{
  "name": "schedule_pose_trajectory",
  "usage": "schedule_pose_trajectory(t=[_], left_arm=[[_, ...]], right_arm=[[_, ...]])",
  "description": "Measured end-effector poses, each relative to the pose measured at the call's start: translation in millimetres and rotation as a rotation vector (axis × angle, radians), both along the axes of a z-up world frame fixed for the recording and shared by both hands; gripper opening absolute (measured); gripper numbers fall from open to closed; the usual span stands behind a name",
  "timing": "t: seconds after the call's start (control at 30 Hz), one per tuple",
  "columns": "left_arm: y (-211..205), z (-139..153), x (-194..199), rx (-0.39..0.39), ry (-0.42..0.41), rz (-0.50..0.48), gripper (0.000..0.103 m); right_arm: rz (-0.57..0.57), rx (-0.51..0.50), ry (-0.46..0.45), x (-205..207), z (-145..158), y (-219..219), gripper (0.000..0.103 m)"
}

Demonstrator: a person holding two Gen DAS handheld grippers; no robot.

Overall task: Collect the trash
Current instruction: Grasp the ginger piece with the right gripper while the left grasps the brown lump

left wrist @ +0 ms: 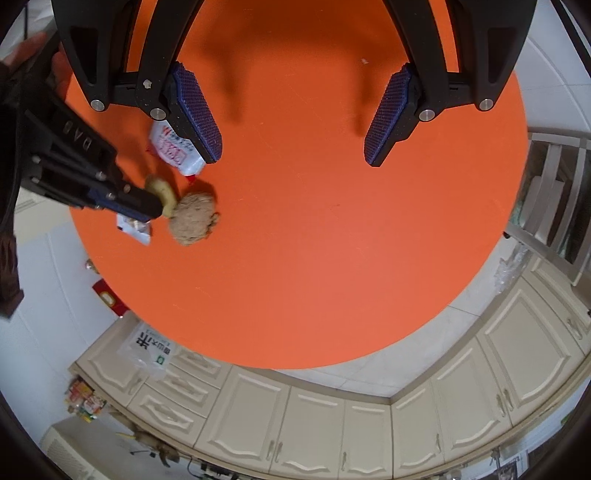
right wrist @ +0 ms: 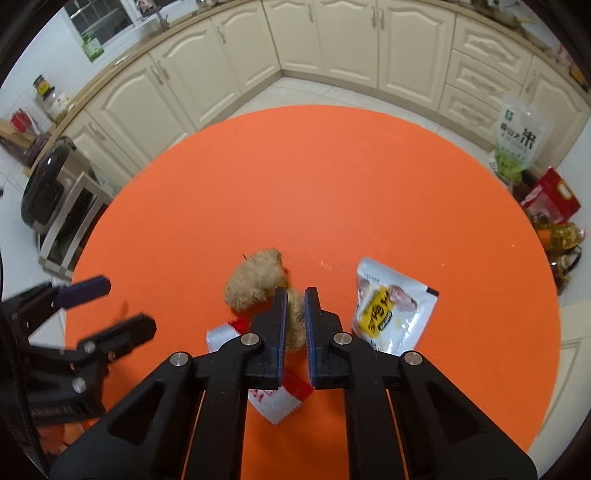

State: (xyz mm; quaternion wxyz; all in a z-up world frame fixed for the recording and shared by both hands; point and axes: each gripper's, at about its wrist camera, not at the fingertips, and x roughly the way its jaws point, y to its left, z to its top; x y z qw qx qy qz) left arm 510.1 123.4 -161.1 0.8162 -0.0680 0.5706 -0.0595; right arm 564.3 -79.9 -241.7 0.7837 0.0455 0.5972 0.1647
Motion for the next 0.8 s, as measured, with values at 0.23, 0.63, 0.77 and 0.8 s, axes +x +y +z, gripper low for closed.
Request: schedule_pose_trajectory(t=[0.23,0.63,0.77,0.8], left_arm=[[-1.2,4.6,10.7,0.03,0.0,-0.031,0.076],[-25.6,5.0,20.7,0.034,0.011,-0.071,0.076],[-50.2,8.4,29.2,0.06,-0.013,-0.13,0.079],[-58.8,7.8,32.9,0.077,-0.028,-0.146,0.08]], right_arm=[[0.003,0.023,0.03,-0.6,-14.3,4.5,0.031],[-0.036,0.019,-0.02,-5.0,-16.4,-9.7,0.018],[-0.107,0.009,-0.053,-7.8,-2.6,-41.0,0.018],[-0.119,0.007,-0.057,-9.8,-0.5,-47.1,0.018]])
